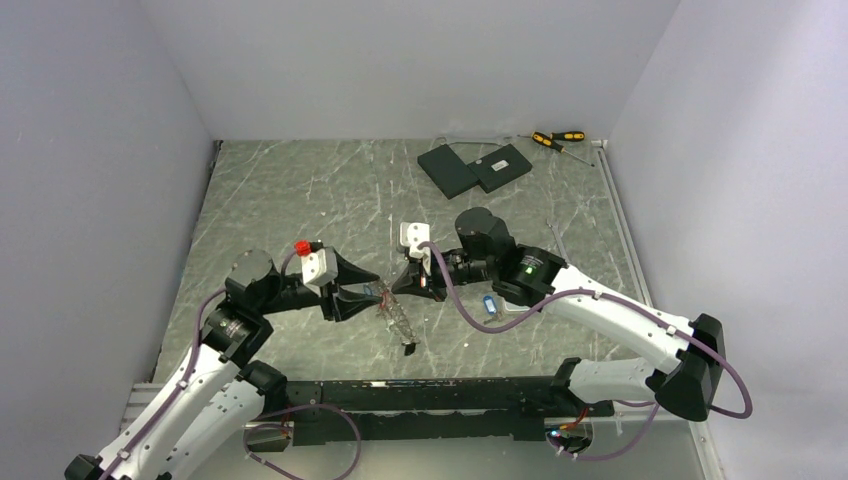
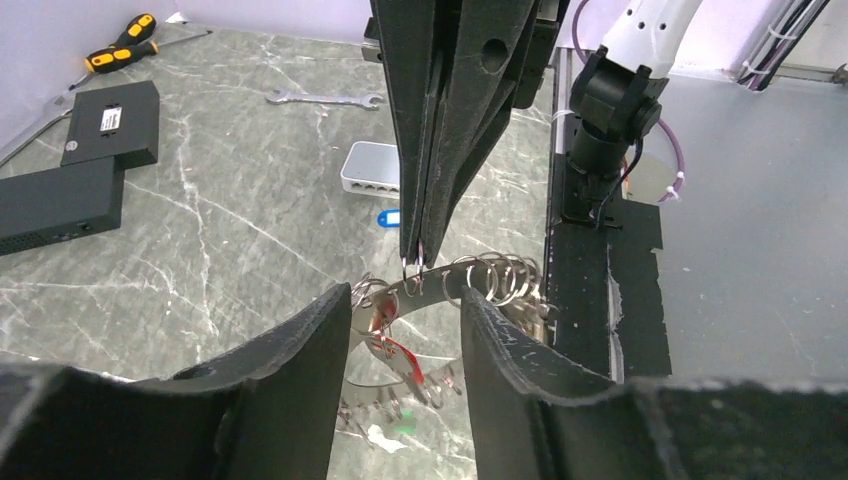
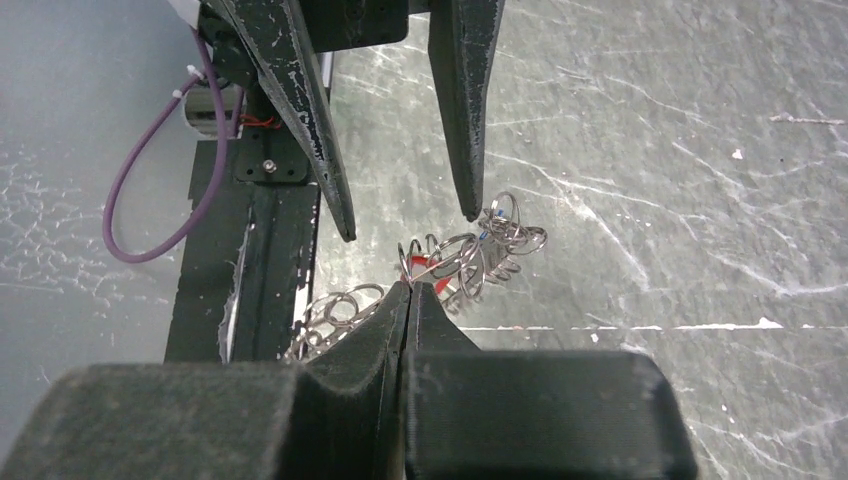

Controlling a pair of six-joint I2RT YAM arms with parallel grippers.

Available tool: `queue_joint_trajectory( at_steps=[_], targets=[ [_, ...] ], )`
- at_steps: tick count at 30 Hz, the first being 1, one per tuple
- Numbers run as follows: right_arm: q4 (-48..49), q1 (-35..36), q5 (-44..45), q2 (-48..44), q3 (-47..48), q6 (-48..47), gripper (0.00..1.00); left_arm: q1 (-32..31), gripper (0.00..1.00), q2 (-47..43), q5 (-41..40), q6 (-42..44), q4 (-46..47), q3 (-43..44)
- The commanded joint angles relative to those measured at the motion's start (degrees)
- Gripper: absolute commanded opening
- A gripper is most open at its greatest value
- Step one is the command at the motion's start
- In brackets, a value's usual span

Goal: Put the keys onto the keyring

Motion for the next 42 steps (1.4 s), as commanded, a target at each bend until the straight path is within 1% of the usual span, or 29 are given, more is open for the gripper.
queue_joint_trajectory(
  at_steps=[1,3,7,11,14,20,23,24,25,28,29,34,37,39,41,42],
  targets=[
    [1.20,0.18,-0.37,0.05,4.13,-1.11,0.00,-0.87,0.46,0.92,0.38,2.16,-0.47,2.00],
    [1.08,0.26,-0.40,0.46,4.39,-0.91,0.00,-1.22,0.42,1.55,0.42,2.19,-0.47,2.18],
    [0.98,0.43,-0.03,0.98,4.68,-0.79,0.00,-1.54,0.37,2.20,1.07,2.28,-0.61,2.30],
    [0.80,0.54,-0.18,1.17,4.90,-0.96,0.00,-1.80,0.35,2.50,0.99,2.19,-0.56,2.25],
    [1.00,0.49,-0.36,1.32,4.86,-0.92,0.00,-1.81,0.31,2.96,1.27,2.28,-0.46,2.36],
    [1.70,0.71,-0.95,1.78,4.60,-0.63,0.00,-1.97,0.30,3.77,1.63,2.10,-0.41,2.43],
    [2.32,0.72,-1.42,1.59,4.40,-0.39,0.00,-1.96,0.27,4.01,1.47,2.34,-0.56,2.47],
    [2.49,0.73,-1.64,1.55,4.38,-0.32,0.00,-2.02,0.26,4.08,1.52,2.46,-0.59,2.52],
    [2.54,0.72,-1.70,1.53,4.33,-0.35,0.00,-2.03,0.22,4.10,1.48,2.67,-0.63,2.62],
    [2.40,0.71,-1.68,1.68,4.29,-0.49,0.00,-2.06,0.07,3.87,0.89,3.04,-0.85,2.56],
    [2.38,0.72,-1.69,1.69,4.22,-0.53,0.00,-2.03,0.01,3.64,0.67,3.14,-0.87,2.52],
    [3.68,0.72,-0.76,0.83,3.00,0.44,0.00,-2.05,0.00,2.20,-1.94,4.93,-4.18,4.13],
    [5.27,0.71,-0.43,-0.11,1.88,1.39,0.20,-1.99,0.00,0.54,-3.43,4.95,-4.29,4.10],
    [6.59,0.71,-0.81,-0.55,1.15,1.93,0.32,-1.92,0.00,0.00,-3.31,5.05,-4.31,4.14],
    [7.66,0.72,-1.22,-0.68,0.76,2.33,0.40,-1.77,0.00,-0.34,-2.96,5.00,-4.01,4.06],
    [8.21,0.65,-1.27,-0.70,0.46,2.55,0.41,-1.71,0.00,-0.63,-2.96,4.82,-3.63,3.93]
  ],
)
